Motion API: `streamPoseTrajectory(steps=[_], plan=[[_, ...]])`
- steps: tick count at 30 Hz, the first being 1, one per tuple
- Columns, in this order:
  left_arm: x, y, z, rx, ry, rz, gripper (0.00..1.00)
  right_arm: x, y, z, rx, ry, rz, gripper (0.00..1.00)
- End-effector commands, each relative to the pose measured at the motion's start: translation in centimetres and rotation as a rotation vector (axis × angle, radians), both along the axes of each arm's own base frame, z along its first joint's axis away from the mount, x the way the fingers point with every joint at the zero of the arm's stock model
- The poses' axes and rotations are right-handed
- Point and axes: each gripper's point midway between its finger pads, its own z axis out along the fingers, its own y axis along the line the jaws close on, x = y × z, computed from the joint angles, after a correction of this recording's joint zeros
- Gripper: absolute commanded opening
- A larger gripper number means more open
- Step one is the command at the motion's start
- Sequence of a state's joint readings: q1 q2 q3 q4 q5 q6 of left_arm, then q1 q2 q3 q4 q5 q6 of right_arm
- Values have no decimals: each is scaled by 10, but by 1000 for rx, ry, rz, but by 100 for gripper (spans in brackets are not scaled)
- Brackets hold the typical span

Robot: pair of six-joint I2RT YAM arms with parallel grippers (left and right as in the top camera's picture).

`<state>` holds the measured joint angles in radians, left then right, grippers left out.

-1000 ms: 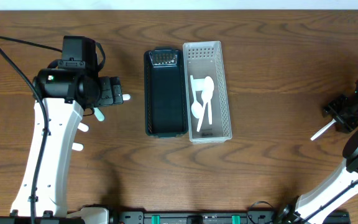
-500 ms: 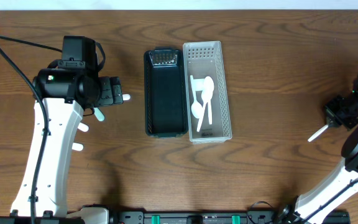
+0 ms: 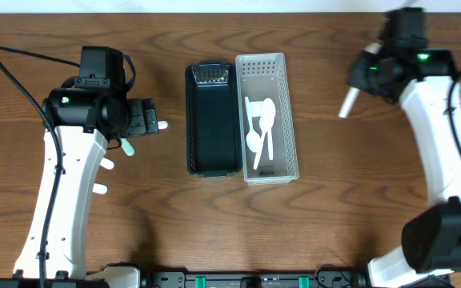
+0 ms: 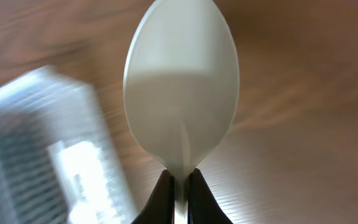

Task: Pack container
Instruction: 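Place the spoon into the white tray and withdraw right gripper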

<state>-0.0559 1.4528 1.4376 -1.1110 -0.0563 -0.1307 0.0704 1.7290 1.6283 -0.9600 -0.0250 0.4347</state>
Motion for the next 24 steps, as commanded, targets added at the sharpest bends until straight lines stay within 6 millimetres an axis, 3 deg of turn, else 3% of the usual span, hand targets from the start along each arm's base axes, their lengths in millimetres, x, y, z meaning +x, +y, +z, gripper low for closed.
streamPoseTrajectory(steps=[1,4,8,13,18,20,22,24], plan=[[3,1,8,7,-21,2,98,-9,51,-14,36,48,104,1],[3,1,8,7,-21,2,98,-18,90,-21,27,68,195,1],[3,1,8,7,-21,2,98,-26,124,-44,10,119,276,1],[3,1,8,7,-21,2,98,-35,149,-81,-20,207,343,1],[3,1,8,7,-22,2,98,-41,157,-115,-51,283,390,5],[3,1,8,7,-22,1,98,-44,162,-124,-57,300,469,12],[3,1,8,7,-22,1,98,-45,168,-125,-62,291,556,36],[3,1,8,7,-22,1,98,-41,171,-120,-68,262,583,37]])
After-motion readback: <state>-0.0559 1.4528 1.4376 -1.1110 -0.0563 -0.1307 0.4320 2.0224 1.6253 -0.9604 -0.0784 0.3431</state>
